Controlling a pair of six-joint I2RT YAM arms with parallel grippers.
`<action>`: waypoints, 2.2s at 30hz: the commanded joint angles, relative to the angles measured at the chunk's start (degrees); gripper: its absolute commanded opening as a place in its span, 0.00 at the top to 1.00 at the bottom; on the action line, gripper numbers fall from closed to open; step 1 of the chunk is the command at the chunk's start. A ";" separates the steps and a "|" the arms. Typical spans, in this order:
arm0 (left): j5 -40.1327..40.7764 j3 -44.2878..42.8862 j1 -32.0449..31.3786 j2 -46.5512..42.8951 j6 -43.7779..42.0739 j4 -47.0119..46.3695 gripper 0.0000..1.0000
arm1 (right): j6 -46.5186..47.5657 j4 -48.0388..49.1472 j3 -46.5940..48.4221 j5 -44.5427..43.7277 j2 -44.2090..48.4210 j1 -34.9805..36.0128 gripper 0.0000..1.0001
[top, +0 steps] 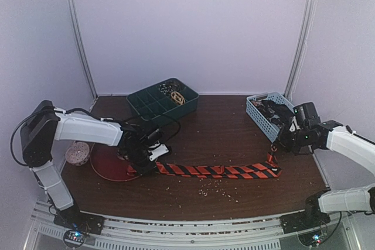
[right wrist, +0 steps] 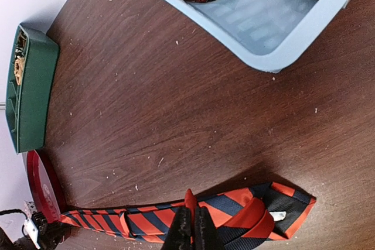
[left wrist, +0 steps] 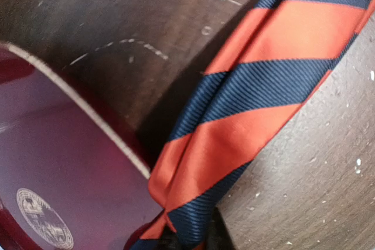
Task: Roll the ties
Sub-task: Adjust the tie at the center of the board.
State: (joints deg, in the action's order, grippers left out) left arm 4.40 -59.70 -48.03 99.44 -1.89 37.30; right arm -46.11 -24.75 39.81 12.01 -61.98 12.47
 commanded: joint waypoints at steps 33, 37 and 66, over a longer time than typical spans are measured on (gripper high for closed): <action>-1.61 -8.04 0.43 -9.98 4.94 6.83 1.00 | -14.34 11.96 -16.89 -3.75 -0.86 4.63 1.00; -3.20 -8.15 0.40 -9.88 6.56 6.98 1.00 | -16.05 12.39 -18.43 -8.93 -2.88 4.43 1.00; -5.98 -16.43 -13.18 7.43 27.31 -7.93 0.90 | -6.83 -5.10 2.83 -44.53 -15.40 -21.70 1.00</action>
State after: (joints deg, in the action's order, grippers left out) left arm -6.11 -72.29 -61.25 105.60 23.59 28.51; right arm -55.18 -27.05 39.75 -24.71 -76.77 -8.93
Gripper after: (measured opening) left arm 0.118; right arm 0.011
